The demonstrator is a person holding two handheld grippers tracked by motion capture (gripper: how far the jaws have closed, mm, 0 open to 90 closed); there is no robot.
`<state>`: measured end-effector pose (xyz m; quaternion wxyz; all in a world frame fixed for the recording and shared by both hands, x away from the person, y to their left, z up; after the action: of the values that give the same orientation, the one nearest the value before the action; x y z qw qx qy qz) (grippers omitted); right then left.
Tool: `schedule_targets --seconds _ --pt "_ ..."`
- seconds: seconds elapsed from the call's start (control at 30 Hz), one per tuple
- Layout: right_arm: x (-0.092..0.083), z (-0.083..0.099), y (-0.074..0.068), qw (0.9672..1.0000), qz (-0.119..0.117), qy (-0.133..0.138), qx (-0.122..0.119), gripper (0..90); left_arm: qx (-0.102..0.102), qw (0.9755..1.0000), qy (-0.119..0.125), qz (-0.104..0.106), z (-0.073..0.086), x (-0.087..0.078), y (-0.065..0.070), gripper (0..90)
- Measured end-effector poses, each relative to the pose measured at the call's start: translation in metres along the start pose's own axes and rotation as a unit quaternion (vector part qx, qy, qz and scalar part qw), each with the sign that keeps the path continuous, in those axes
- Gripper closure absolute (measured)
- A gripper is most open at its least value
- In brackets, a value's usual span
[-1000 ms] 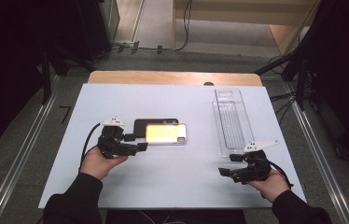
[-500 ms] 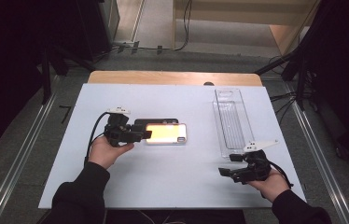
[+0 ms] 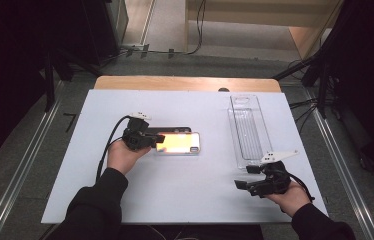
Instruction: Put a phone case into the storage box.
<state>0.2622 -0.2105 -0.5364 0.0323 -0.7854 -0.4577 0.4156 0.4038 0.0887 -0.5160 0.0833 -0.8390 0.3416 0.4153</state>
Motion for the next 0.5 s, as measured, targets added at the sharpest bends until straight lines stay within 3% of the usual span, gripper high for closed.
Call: schedule_targets --seconds 0.2,0.23,0.5 --pt "0.000 0.001 0.000 1.0000 0.001 -0.002 0.001 19.4 0.008 0.9996 -0.024 -0.009 0.011 0.012 -0.001 90.0" --pt "-0.001 0.001 0.000 1.0000 0.001 -0.001 0.002 19.4 0.015 0.9990 -0.037 -0.019 0.016 0.016 -0.003 90.0" --pt "-0.001 0.002 0.000 1.0000 0.001 -0.004 0.002 19.5 0.012 0.9984 -0.050 -0.022 0.024 0.020 -0.007 90.0"
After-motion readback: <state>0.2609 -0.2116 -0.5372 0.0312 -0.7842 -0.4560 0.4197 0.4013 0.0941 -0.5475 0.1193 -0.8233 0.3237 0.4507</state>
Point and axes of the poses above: each handheld gripper's, and its own axes: x roughly forward along the jaws, z roughly out of its underside, y roughly to its right, the point moved 8 cm from there along x, roughly forward along the jaws, and after that the axes turned 11 degrees about -z, right-handed, at the moved point
